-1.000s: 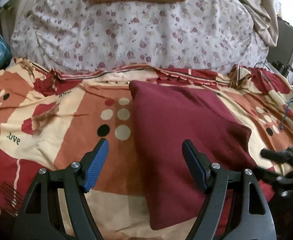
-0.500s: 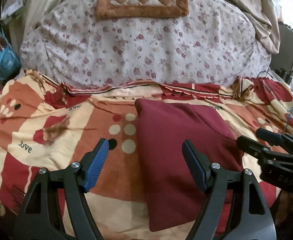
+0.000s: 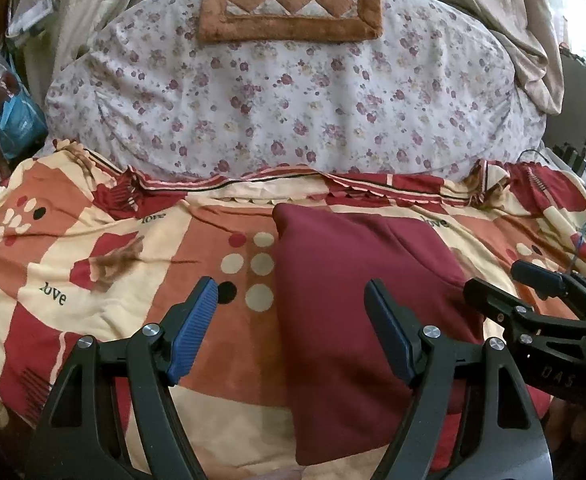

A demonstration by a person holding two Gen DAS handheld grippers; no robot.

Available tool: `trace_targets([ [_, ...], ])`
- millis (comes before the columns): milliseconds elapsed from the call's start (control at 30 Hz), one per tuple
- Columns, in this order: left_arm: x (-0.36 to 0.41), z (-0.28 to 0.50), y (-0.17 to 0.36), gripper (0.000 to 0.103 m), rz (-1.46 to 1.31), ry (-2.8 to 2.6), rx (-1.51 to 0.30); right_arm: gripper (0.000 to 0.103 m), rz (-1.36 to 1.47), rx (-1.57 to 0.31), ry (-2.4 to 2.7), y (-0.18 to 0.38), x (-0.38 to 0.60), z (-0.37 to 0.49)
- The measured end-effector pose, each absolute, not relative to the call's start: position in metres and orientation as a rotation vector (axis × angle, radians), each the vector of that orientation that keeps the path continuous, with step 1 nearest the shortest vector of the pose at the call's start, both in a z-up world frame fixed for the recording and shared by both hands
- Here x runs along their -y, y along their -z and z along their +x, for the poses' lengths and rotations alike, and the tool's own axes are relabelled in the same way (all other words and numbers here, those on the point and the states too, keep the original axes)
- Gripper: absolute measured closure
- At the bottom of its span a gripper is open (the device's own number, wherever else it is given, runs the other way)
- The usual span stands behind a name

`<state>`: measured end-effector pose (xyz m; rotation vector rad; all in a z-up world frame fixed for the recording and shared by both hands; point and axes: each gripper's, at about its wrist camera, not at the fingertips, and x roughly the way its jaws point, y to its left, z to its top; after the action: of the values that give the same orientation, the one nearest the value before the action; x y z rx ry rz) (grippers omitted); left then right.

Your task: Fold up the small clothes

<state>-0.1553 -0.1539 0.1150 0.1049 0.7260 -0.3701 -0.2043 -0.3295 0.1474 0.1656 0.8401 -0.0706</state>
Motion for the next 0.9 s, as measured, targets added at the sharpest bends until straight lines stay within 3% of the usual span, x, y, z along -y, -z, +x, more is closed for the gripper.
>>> trace_targets([
  [900, 0.147, -0.150, -0.110, 0.027, 0.101, 0.347, -0.728, 0.027, 0.145, -0.874, 0.054, -0.137, 0.313, -0.195],
])
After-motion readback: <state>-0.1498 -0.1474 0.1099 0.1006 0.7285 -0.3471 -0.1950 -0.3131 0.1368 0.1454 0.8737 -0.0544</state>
